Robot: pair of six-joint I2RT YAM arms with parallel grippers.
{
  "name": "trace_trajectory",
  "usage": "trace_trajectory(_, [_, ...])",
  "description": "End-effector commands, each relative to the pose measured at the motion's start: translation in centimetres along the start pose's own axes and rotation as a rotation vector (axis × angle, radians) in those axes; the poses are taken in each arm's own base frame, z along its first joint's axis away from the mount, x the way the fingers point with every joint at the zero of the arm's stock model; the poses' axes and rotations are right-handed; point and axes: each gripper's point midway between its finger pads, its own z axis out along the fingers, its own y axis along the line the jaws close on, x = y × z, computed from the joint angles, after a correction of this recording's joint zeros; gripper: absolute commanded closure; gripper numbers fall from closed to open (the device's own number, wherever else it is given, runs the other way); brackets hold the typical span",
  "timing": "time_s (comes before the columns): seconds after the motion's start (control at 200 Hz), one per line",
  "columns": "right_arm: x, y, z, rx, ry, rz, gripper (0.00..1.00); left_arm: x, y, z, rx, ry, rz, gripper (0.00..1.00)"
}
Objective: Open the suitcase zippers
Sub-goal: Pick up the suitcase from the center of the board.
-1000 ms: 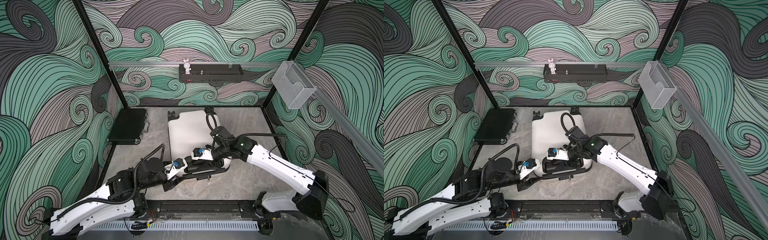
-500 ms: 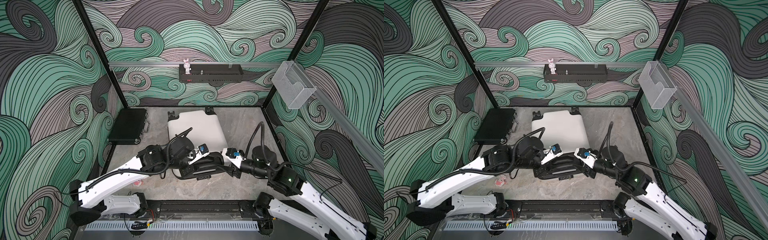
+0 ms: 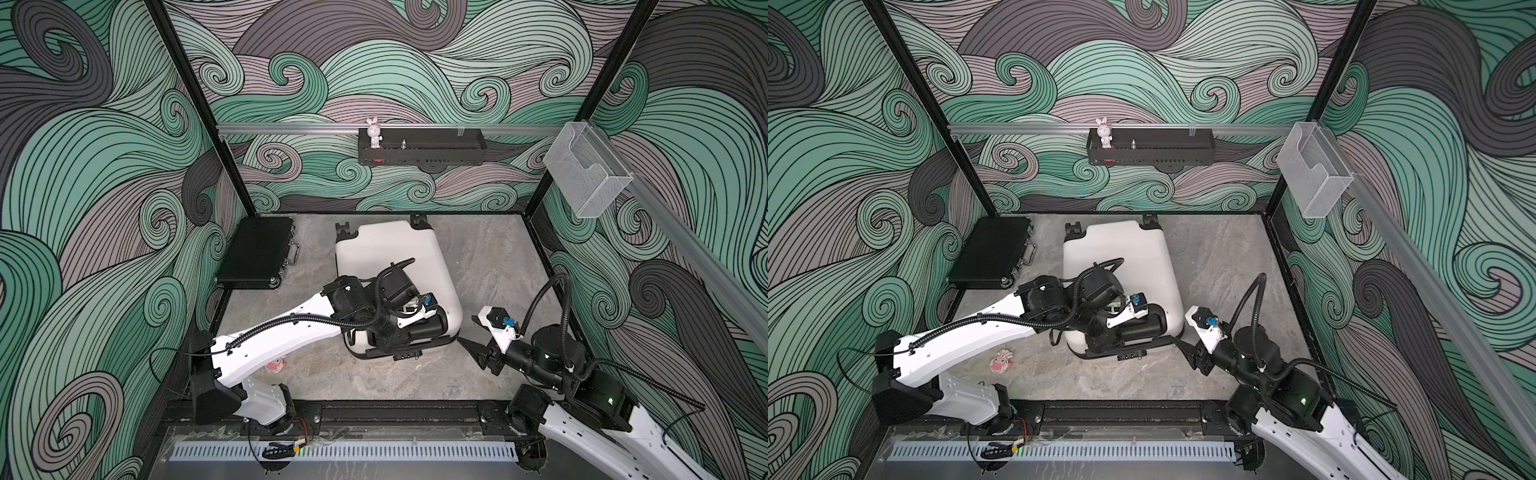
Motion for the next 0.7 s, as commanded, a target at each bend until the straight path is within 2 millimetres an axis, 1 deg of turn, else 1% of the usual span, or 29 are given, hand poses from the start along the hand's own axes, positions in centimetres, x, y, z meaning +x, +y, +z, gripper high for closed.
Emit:
trace_trajectory(0.0, [0.3,-0.4,-0.1,0.024,0.003,0.027,0.35,-0.8,-0.7,1.2,0.041,-0.004,0.023,0.46])
trace_trajectory(0.095, [0.4,-0.4,0.0,0.024,0.003,0.027,0.35,-0.4,-0.6,2.0,0.035,0.035,0.035,0.48])
trace_trajectory(0.185, [0.3,-0.4,-0.1,0.025,-0.001,0.027,0.35,0.1,0.3,2.8,-0.011,0.084,0.039,0.48])
trace_trajectory(0.285, [0.5,-0.6,-0.2,0.034,0.003,0.027,0.35,0.6,0.7,3.5,-0.030,0.137,0.047,0.50])
trace_trajectory(0.335, [0.4,-0.6,-0.3,0.038,-0.001,0.027,0.35,0.7,1.0,3.7,-0.042,0.163,0.043,0.56])
trace_trajectory(0.435, [0.3,-0.7,-0.5,0.040,-0.012,0.031,0.36,1.0,1.7,3.7,-0.077,0.226,0.019,0.73])
trace_trajectory(0.52, [0.1,-0.6,-0.5,0.037,-0.022,0.044,0.36,0.8,1.9,3.3,-0.090,0.249,0.008,0.85])
trace_trajectory(0.58, [0.2,-0.4,-0.3,0.023,-0.022,0.050,0.36,0.2,2.1,2.7,-0.107,0.232,-0.008,0.90])
trace_trajectory(0.696, [0.4,-0.2,0.1,0.010,-0.018,0.058,0.36,-1.5,2.7,1.0,-0.150,0.148,-0.047,0.94])
